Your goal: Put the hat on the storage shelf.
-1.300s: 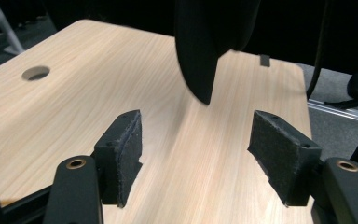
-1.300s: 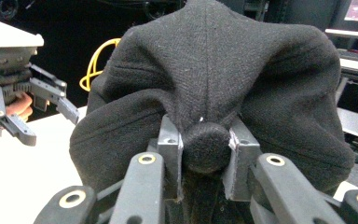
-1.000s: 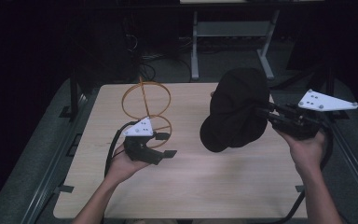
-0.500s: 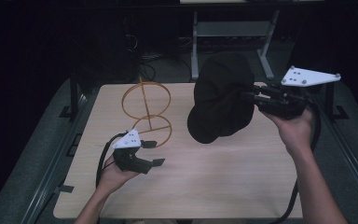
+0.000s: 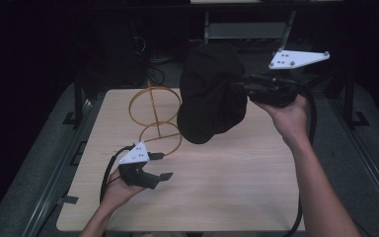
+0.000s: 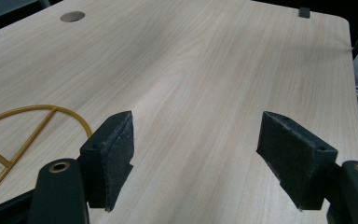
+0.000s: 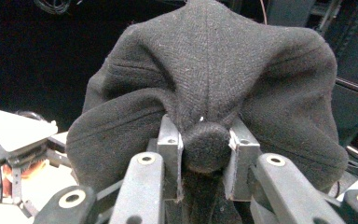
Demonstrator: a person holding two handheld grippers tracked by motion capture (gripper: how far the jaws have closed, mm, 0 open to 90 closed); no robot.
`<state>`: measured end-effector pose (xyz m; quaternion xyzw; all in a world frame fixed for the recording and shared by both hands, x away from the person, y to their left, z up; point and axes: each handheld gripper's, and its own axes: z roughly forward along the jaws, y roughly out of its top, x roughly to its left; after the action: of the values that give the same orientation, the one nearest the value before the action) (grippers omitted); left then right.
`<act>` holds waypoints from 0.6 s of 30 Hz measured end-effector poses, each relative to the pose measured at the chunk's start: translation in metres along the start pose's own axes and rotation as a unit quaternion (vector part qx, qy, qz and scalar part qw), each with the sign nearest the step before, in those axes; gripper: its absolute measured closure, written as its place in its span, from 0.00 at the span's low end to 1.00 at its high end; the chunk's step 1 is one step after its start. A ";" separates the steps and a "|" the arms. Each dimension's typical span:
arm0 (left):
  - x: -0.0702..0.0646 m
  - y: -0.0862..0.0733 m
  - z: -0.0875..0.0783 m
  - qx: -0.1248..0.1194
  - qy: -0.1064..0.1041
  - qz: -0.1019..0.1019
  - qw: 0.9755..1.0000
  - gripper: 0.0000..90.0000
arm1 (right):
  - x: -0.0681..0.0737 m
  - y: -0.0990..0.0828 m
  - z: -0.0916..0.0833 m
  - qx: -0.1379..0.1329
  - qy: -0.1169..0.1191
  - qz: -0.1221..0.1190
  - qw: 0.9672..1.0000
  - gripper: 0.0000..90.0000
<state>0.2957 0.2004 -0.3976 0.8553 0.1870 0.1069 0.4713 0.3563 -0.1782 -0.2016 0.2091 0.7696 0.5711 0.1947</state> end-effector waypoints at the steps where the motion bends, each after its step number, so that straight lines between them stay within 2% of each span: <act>1: 0.000 0.000 0.000 -0.003 -0.001 -0.002 1.000 0.29 | 0.001 0.004 0.004 0.001 0.003 -0.001 1.000 0.80; 5: -0.002 0.001 0.000 -0.005 -0.002 0.005 1.000 0.29 | 0.003 0.023 0.023 0.009 0.020 -0.011 1.000 0.80; 11: -0.003 -0.001 0.001 -0.007 -0.008 -0.001 1.000 0.29 | 0.005 0.042 0.045 0.016 0.036 -0.024 0.999 0.80; 12: -0.003 -0.001 0.001 -0.005 -0.007 0.003 1.000 0.29 | 0.006 0.048 0.055 0.021 0.042 -0.026 0.999 0.80; 16: -0.003 -0.001 0.000 0.002 -0.006 0.007 1.000 0.29 | 0.007 0.056 0.069 0.026 0.052 -0.026 0.998 0.80; 18: -0.003 -0.001 0.000 0.000 -0.007 0.007 1.000 0.29 | 0.008 0.061 0.083 0.036 0.063 -0.028 0.997 0.80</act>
<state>0.2925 0.1996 -0.3988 0.8575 0.1776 0.1044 0.4714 0.4008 -0.0919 -0.1657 0.1582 0.8059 0.5493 0.1540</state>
